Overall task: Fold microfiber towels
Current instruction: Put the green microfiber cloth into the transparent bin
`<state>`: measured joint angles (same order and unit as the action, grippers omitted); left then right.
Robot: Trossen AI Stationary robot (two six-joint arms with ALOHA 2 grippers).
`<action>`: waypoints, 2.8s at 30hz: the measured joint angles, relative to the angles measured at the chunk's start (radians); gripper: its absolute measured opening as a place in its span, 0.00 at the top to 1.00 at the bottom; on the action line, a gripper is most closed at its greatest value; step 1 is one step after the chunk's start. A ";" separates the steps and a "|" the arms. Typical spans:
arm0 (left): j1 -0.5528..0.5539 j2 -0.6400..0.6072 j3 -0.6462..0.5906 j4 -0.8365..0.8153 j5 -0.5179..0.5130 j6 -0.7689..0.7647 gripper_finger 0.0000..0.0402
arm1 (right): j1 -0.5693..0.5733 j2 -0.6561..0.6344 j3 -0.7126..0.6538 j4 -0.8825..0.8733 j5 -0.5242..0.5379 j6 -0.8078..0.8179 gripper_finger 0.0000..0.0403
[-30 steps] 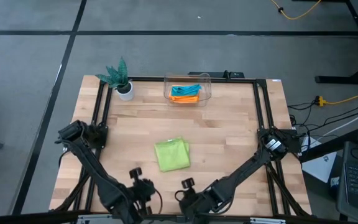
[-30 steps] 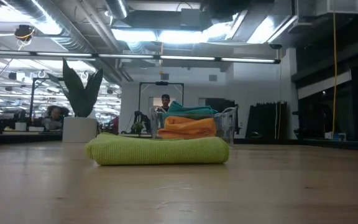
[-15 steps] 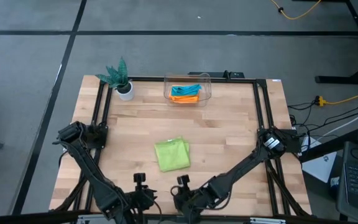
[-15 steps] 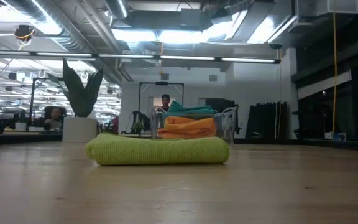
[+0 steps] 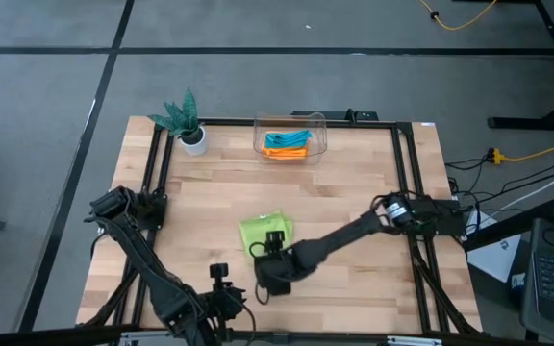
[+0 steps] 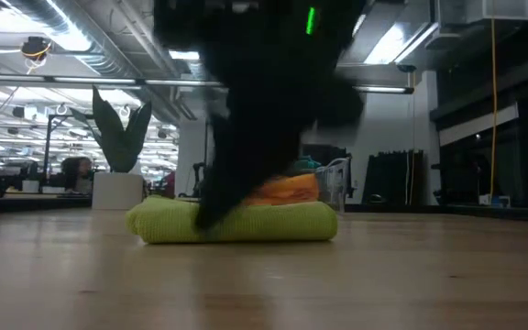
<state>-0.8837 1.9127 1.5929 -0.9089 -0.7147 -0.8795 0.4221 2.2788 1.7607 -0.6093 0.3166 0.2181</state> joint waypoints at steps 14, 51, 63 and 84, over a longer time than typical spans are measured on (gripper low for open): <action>-0.014 0.000 0.000 -0.007 0.003 0.000 0.79 | -0.101 0.104 0.013 -0.033 -0.156 0.144 0.64; -0.022 0.001 0.000 0.002 0.051 -0.008 0.79 | -0.531 -0.386 0.142 -0.432 0.356 -0.608 0.97; 0.004 0.001 0.000 -0.002 0.047 0.000 0.79 | -0.871 -0.363 0.145 -0.136 0.090 -0.855 0.97; 0.024 0.001 0.000 -0.017 0.047 0.000 0.79 | -0.789 -0.287 -0.116 -0.089 -0.117 -0.599 0.66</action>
<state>-0.8593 1.9133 1.5925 -0.9260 -0.6678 -0.8799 -0.3672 1.9919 1.6451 -0.6983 0.1994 -0.3807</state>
